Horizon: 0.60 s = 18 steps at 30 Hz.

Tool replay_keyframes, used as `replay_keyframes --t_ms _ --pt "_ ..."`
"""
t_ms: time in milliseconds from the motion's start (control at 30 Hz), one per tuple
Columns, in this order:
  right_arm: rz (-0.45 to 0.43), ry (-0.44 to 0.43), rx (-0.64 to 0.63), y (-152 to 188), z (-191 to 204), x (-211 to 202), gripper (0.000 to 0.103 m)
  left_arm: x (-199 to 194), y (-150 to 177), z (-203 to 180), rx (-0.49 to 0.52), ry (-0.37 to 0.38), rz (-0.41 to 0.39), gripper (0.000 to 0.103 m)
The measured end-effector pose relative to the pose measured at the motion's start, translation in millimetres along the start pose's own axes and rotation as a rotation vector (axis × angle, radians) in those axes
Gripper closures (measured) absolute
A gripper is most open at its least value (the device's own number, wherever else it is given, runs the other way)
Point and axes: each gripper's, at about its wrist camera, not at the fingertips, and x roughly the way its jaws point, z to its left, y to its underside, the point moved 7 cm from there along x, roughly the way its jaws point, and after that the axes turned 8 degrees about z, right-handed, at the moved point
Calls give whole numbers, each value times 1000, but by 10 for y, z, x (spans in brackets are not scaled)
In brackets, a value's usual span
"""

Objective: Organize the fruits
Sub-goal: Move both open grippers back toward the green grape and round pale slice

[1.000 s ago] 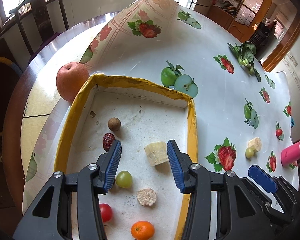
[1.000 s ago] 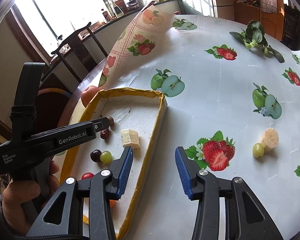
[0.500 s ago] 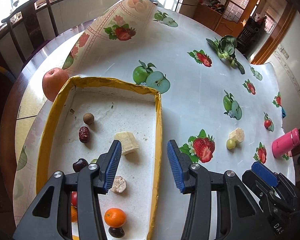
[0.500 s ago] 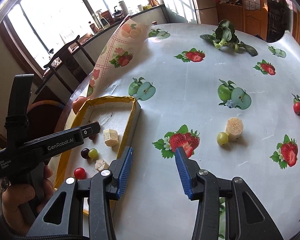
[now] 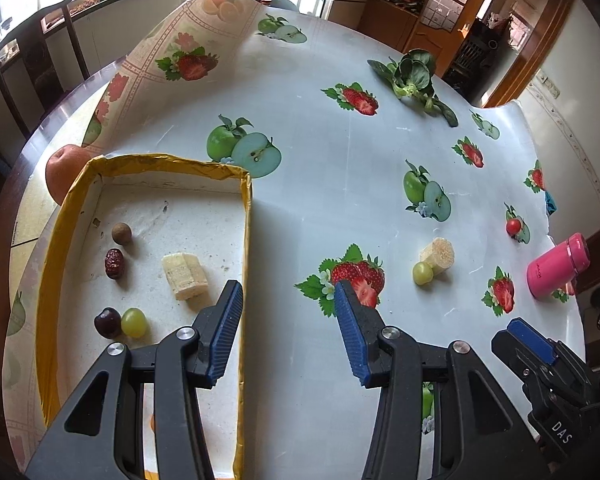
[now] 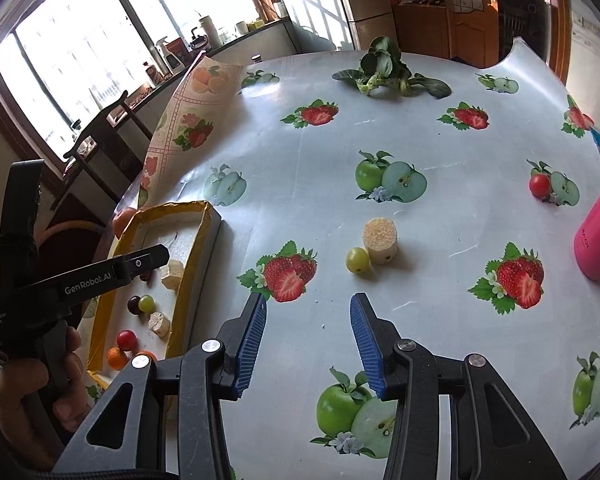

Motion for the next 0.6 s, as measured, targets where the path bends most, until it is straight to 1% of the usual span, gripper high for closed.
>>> replay_keyframes --t_ms 167,300,467,600 --pt "2 16 34 23 -213 8 58 87 55 -226 30 15 20 57" --pt "7 26 61 -27 -358 69 58 205 138 -423 72 17 46 57" --pt "29 36 73 -188 -462 282 57 418 256 -649 111 42 99 57" --pt "37 47 69 -352 -498 455 57 542 292 -737 124 44 125 57"
